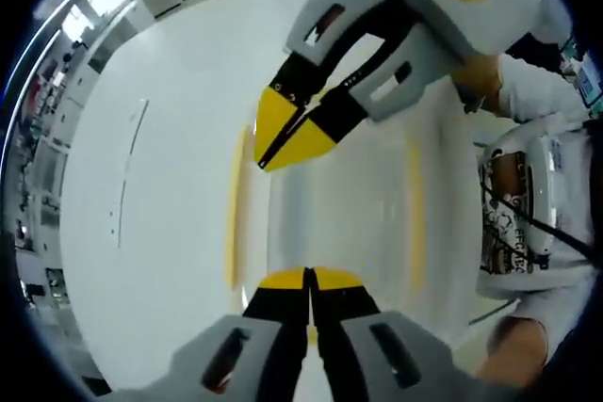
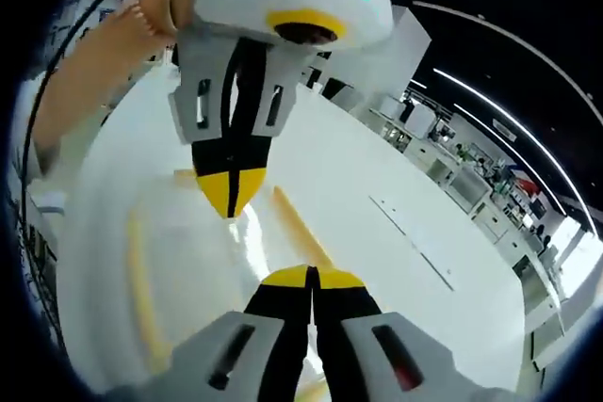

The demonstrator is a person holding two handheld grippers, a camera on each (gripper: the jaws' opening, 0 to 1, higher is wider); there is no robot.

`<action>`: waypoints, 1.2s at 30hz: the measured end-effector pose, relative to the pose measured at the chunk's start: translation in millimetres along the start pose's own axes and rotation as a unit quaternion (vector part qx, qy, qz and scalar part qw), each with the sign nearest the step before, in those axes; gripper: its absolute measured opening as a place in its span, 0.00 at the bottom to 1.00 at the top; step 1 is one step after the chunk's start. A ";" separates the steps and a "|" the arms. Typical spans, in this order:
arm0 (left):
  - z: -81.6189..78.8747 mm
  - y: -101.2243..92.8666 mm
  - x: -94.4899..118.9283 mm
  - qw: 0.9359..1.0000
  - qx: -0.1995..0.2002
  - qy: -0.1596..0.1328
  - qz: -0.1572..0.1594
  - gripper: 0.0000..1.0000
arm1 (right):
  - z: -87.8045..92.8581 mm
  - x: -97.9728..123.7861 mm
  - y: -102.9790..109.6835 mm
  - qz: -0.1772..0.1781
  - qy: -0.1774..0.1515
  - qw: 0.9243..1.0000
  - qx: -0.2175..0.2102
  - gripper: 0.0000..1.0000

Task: Snap each plastic latch of the storage box into its locked position after aligning the lid with the box until every specified latch is closed and the lid sits flush.

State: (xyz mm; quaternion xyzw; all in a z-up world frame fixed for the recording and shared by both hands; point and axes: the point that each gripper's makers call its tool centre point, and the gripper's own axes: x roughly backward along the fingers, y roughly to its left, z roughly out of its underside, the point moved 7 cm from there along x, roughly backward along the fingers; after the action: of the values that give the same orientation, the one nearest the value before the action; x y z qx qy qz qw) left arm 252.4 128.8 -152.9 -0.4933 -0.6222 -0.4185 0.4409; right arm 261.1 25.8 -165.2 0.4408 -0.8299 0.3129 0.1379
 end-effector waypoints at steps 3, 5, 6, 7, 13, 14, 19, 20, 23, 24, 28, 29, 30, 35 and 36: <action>-1.5 0.1 0.1 1.000 -0.003 0.005 -0.002 0.00 | 3.4 -4.3 -3.9 0.005 0.011 1.000 0.000 0.00; -2.0 0.1 0.4 1.000 -0.003 0.006 -0.002 0.00 | 5.7 -7.3 -6.0 0.007 0.018 1.000 0.000 0.00; -2.1 -0.1 0.5 1.000 -0.004 0.006 -0.003 0.00 | 6.9 -9.1 -7.7 0.009 0.022 1.000 0.001 0.00; -2.2 -0.1 0.6 1.000 -0.003 0.005 -0.003 0.00 | 5.8 -10.1 -10.1 0.008 0.019 1.000 -0.002 0.00; -2.0 0.1 2.8 1.000 -0.002 -0.003 -0.004 0.00 | 3.0 -14.7 -16.7 0.007 0.022 1.000 -0.001 0.00; -1.9 0.2 3.2 1.000 -0.001 -0.004 -0.005 0.00 | 2.3 -16.3 -17.0 0.003 0.023 1.000 -0.001 0.00; -1.6 1.0 4.2 1.000 -0.002 -0.004 -0.005 0.00 | 0.2 -18.2 -17.8 -0.006 0.028 1.000 0.010 0.00; -1.6 1.2 4.5 1.000 0.000 -0.005 -0.005 0.00 | -0.3 -19.4 -18.3 -0.008 0.030 0.999 0.011 0.00; 2.2 0.4 6.2 1.000 -0.008 -0.025 -0.009 0.00 | -2.5 -23.7 -20.9 -0.023 0.033 0.999 0.018 0.00; 2.9 0.2 6.2 0.999 -0.014 -0.031 -0.010 0.00 | -3.2 -24.3 -21.1 -0.028 0.033 0.999 0.018 0.00; 4.6 -4.2 7.2 0.998 -0.048 -0.048 -0.019 0.00 | -5.8 -31.0 -25.3 -0.047 0.042 0.998 0.029 0.00; 5.3 -7.3 7.9 0.997 -0.049 -0.051 -0.010 0.00 | -6.4 -34.6 -27.7 -0.052 0.047 0.997 0.033 0.00; 5.4 -7.1 7.8 0.997 -0.048 -0.051 -0.010 0.00 | -6.9 -37.3 -29.2 -0.057 0.051 0.996 0.039 0.00; 4.2 -14.2 6.8 0.997 -0.071 -0.041 -0.013 0.00 | -9.1 -51.3 -36.1 -0.099 0.084 0.988 0.086 0.00; 3.8 -14.7 6.7 0.997 -0.072 -0.039 -0.014 0.00 | -8.9 -52.4 -36.8 -0.100 0.087 0.987 0.089 0.00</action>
State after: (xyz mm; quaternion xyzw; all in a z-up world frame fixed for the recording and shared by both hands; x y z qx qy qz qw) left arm 236.6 131.7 -148.8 -0.5313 -0.6140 -0.4488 0.3733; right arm 320.9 50.0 -170.2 0.5036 -0.7352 0.4072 0.2003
